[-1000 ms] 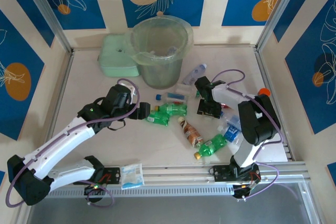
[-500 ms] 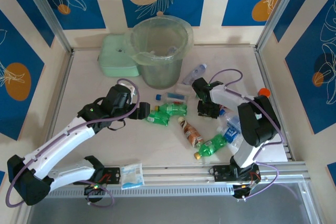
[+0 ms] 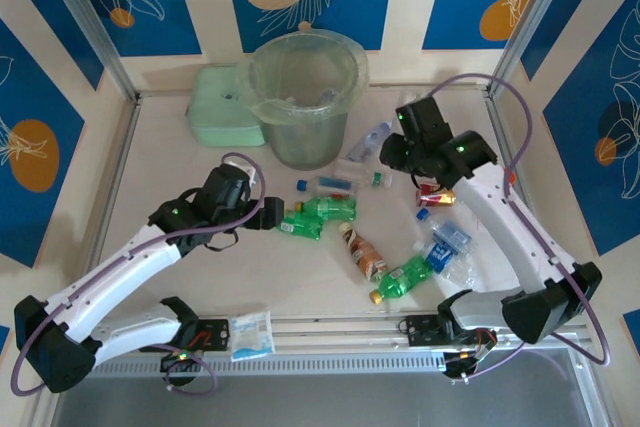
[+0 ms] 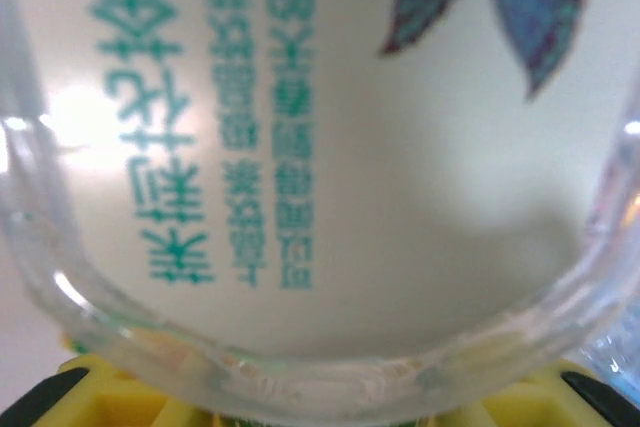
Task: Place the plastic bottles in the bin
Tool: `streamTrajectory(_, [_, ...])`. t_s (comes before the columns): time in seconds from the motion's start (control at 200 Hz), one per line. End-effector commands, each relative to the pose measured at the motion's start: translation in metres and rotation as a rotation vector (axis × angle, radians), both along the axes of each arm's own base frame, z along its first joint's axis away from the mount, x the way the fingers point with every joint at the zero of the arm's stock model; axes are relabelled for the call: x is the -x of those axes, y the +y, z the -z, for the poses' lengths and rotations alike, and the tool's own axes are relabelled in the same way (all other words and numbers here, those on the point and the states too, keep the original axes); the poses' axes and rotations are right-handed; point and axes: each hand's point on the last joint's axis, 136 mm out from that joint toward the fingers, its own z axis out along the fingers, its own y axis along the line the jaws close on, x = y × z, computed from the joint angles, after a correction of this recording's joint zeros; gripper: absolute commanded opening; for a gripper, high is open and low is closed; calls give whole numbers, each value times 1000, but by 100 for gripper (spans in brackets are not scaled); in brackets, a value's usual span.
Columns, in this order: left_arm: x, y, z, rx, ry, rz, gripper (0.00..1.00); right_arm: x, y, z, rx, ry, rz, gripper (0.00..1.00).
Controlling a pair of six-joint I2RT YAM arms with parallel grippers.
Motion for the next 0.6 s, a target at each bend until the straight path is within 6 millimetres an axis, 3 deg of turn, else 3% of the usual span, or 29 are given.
streamTrajectory(0.0, [3, 3, -1, 4, -3, -16, 87, -17, 30, -46, -52, -126, -139, 34])
streamTrajectory(0.185, [3, 4, 5, 2, 11, -28, 87, -61, 80, -97, -91, -280, -268, 33])
streamTrajectory(0.335, [5, 6, 9, -2, 20, -36, 87, -93, 116, -118, -117, -350, -341, 33])
streamTrajectory(0.455, [6, 8, 11, -8, 24, -41, 87, -114, 140, -119, -109, -353, -383, 33])
streamTrajectory(0.595, [6, 10, 14, -18, 28, -47, 87, -136, 153, -102, -84, -316, -379, 34])
